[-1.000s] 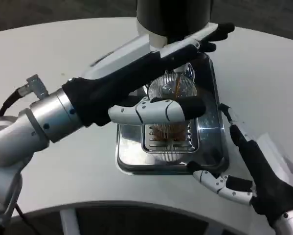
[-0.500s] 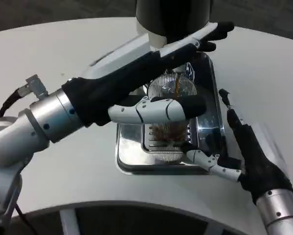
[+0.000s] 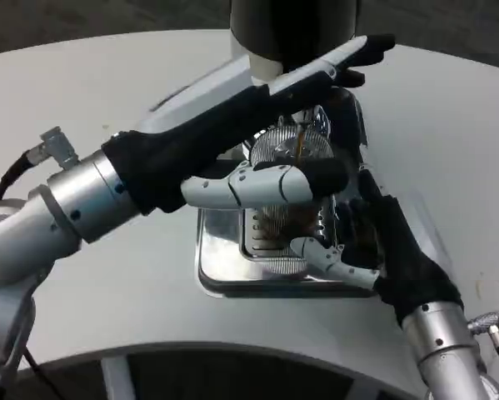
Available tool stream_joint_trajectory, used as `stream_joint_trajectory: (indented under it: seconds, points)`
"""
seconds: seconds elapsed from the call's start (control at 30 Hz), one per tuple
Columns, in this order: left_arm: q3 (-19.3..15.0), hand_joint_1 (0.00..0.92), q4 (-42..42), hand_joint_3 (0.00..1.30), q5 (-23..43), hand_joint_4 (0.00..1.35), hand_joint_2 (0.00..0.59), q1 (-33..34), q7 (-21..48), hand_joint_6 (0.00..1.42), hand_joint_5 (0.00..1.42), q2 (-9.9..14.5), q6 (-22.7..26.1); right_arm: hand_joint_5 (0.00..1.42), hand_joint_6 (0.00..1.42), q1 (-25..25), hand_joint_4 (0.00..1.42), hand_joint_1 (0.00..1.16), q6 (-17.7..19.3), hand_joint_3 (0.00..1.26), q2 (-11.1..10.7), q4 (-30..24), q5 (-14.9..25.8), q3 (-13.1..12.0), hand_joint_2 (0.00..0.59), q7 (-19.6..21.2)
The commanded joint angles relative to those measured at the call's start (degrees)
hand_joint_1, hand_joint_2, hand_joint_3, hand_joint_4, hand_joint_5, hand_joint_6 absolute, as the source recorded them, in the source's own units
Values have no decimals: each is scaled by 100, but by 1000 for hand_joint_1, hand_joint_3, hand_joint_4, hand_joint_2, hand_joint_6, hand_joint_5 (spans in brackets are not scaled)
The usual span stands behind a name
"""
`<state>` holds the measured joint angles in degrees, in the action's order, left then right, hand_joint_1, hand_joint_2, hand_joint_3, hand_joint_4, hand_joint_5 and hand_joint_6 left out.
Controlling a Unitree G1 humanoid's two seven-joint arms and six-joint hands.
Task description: Grasp the cup under the faucet to collect the drink, then remove the cup.
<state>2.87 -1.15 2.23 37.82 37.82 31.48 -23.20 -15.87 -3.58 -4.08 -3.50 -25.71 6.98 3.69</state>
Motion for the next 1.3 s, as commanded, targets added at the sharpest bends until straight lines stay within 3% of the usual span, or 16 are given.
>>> stream_joint_trajectory:
  seconds: [0.03,0.43,1.3]
  points:
    - [23,0,14,0,17,0,138,-249,107,84,99,85,24,0,33,-216,10,716,152,0,16,333,83,61,200,126]
    - [7,0,63,0,31,0,140,-278,134,88,104,149,26,26,96,-496,53,787,394,0,104,850,224,59,182,465]
    - [-119,0,110,0,75,0,145,-318,3,90,105,231,5,63,147,-1006,86,820,848,4,157,1774,516,199,171,471]
